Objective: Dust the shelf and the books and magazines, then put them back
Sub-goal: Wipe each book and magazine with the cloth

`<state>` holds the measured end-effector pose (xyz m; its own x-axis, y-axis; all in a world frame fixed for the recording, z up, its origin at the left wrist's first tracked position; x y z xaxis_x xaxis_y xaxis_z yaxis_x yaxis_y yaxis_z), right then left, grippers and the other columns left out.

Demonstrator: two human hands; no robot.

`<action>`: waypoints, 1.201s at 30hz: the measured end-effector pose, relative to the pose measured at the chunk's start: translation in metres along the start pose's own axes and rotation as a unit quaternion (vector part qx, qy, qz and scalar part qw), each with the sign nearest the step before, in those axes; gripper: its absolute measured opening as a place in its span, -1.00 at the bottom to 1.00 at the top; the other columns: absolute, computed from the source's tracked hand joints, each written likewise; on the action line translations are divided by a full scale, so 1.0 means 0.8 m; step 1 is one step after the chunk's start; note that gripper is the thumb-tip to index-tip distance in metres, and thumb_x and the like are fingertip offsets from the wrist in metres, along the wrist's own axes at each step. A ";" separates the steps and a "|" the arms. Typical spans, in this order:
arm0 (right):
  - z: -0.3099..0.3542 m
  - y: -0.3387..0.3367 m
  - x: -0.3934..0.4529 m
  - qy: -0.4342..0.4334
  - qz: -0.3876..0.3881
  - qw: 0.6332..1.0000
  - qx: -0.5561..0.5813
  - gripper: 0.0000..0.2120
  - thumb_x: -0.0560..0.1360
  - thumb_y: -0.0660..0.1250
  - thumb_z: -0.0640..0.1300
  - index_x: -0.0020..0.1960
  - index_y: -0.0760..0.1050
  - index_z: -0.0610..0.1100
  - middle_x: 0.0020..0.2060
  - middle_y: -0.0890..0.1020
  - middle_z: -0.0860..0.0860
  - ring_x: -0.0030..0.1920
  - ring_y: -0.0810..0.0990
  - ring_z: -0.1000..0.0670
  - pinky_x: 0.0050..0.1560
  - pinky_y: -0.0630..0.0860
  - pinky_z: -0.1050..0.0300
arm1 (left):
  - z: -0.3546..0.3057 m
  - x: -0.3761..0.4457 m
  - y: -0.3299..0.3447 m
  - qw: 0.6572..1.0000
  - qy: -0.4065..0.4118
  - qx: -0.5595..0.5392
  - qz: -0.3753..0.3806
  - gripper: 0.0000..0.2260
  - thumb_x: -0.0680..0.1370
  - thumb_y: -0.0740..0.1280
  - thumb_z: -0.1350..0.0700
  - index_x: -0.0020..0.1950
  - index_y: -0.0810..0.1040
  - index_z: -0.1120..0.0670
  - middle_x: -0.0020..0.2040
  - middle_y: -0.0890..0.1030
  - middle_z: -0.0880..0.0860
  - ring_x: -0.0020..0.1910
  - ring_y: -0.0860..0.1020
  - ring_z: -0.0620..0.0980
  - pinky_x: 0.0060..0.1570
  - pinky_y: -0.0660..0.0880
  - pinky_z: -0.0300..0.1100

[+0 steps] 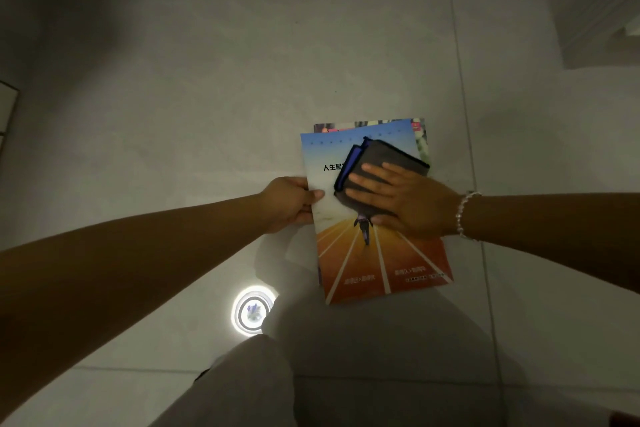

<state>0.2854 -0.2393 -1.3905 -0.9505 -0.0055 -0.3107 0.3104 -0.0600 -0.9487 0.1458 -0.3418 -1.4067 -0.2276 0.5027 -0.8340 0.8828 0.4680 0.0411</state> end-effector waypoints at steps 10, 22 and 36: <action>0.099 0.001 -0.011 -0.075 -0.053 0.995 -0.033 -0.46 0.56 -0.03 0.17 0.47 0.24 0.00 0.42 0.37 -0.02 0.43 0.28 -0.13 0.40 0.13 -0.12 | 0.002 0.003 -0.002 1.000 -0.005 -0.003 -0.022 -0.75 0.57 0.26 0.30 0.25 0.51 0.24 0.11 0.61 0.20 -0.11 0.62 0.07 -0.25 0.62 -0.11; 0.018 0.011 -0.049 -0.025 -0.042 0.998 -0.036 -0.46 0.60 -0.07 0.16 0.51 0.16 -0.05 0.46 0.29 -0.07 0.47 0.17 -0.12 0.49 -0.02 -0.08 | -0.011 0.003 -0.003 0.996 0.017 0.078 -0.032 -0.73 0.58 0.27 0.29 0.28 0.49 0.21 0.14 0.61 0.20 0.03 0.62 0.15 -0.07 0.59 -0.02; 0.116 0.028 -0.061 -0.167 -0.064 0.983 -0.051 -0.48 0.55 -0.03 0.15 0.47 0.22 0.03 0.44 0.32 0.02 0.47 0.18 -0.08 0.47 -0.03 -0.08 | -0.010 0.002 -0.003 0.996 0.013 0.079 -0.048 -0.72 0.57 0.28 0.30 0.28 0.49 0.20 0.16 0.60 0.19 0.07 0.61 0.15 0.02 0.58 0.02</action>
<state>0.3373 -0.3326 -1.3911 -0.9278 -0.3330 -0.1683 0.1720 0.0186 -0.9849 0.1401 -0.3366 -1.4039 -0.3221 0.4808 -0.8155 0.9100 0.3949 -0.1267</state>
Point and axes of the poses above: each hand's wrist, its own x-axis towards the middle knuckle, its own y-axis out of the palm, z = x × y, the point moved 8 cm from there along x, towards the middle knuckle
